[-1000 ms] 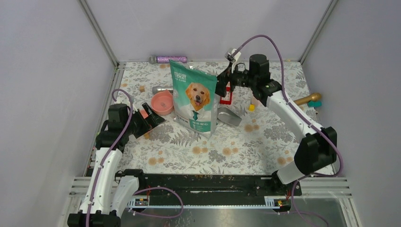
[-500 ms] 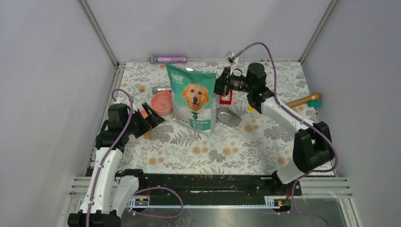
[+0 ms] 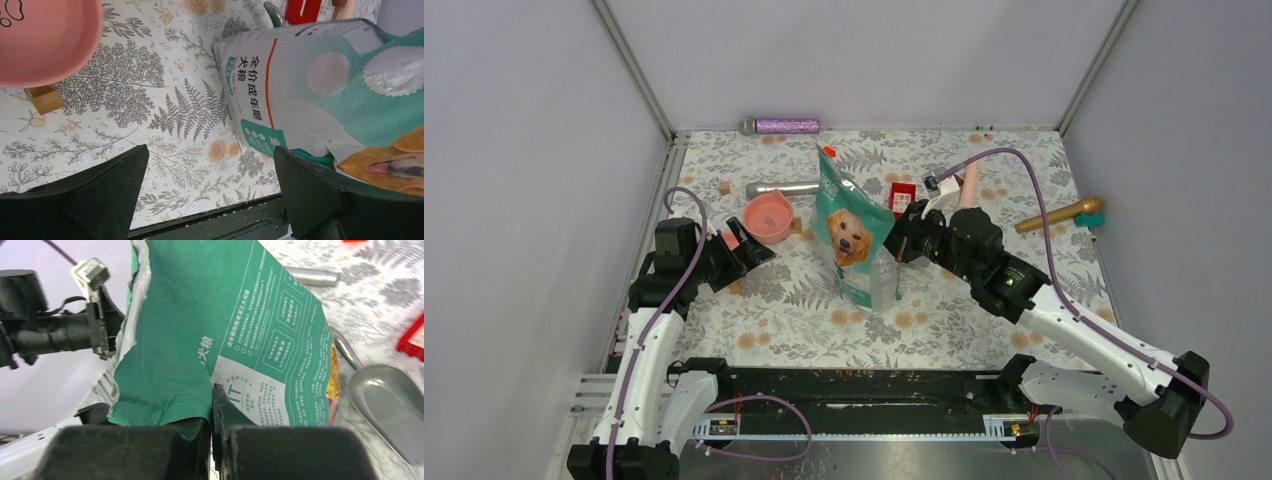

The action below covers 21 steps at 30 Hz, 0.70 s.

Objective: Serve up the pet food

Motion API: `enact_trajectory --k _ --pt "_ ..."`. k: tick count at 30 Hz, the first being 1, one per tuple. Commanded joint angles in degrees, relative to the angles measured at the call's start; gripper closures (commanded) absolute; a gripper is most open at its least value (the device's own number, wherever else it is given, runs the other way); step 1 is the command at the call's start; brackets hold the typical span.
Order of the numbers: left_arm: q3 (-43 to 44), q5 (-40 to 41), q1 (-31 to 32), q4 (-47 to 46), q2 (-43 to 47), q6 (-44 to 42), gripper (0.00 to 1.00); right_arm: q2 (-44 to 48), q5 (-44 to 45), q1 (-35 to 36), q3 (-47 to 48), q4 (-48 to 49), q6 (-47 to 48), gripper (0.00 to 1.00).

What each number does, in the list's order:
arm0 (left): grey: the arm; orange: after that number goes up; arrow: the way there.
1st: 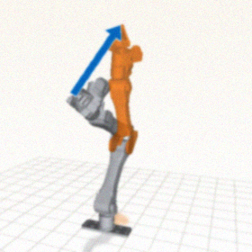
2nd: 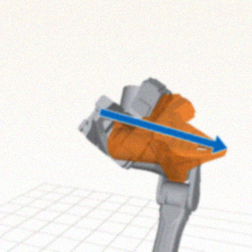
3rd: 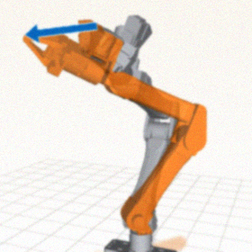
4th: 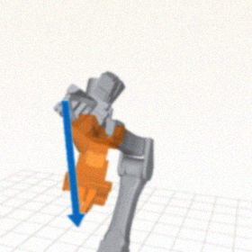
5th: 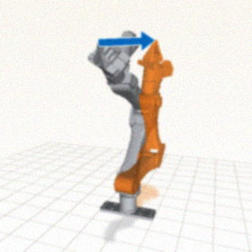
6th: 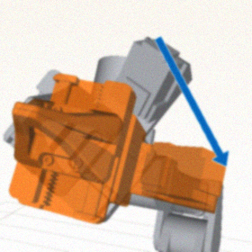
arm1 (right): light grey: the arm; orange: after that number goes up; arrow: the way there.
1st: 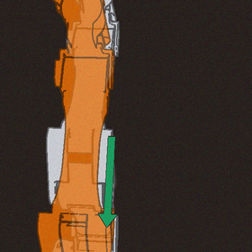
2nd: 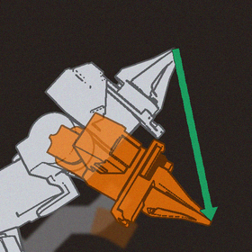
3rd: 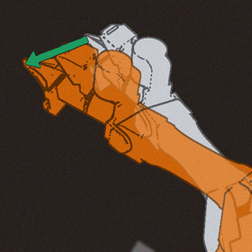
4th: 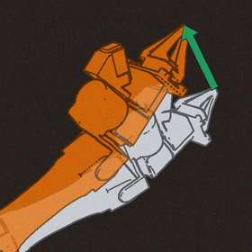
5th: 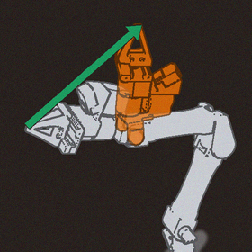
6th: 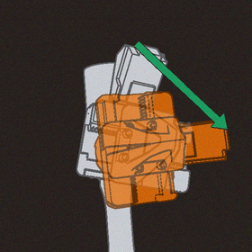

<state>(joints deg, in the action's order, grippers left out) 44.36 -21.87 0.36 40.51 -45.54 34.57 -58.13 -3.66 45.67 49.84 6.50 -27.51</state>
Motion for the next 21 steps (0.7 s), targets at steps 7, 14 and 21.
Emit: enact_trajectory --k 7,14,21 --pt "-0.17 -0.50 -0.27 -2.54 -0.84 -0.10 0.01 1.36 28.57 9.76 11.55 -22.21 -2.03 1.00" --pt "-4.33 -11.82 -0.28 -12.53 -1.03 7.13 0.01 5.30 43.92 10.23 9.38 -36.20 -8.00 0.89" --pt "-5.35 -14.83 0.17 -18.74 -3.42 10.78 0.01 11.27 36.73 10.21 10.38 -34.59 0.86 0.30"
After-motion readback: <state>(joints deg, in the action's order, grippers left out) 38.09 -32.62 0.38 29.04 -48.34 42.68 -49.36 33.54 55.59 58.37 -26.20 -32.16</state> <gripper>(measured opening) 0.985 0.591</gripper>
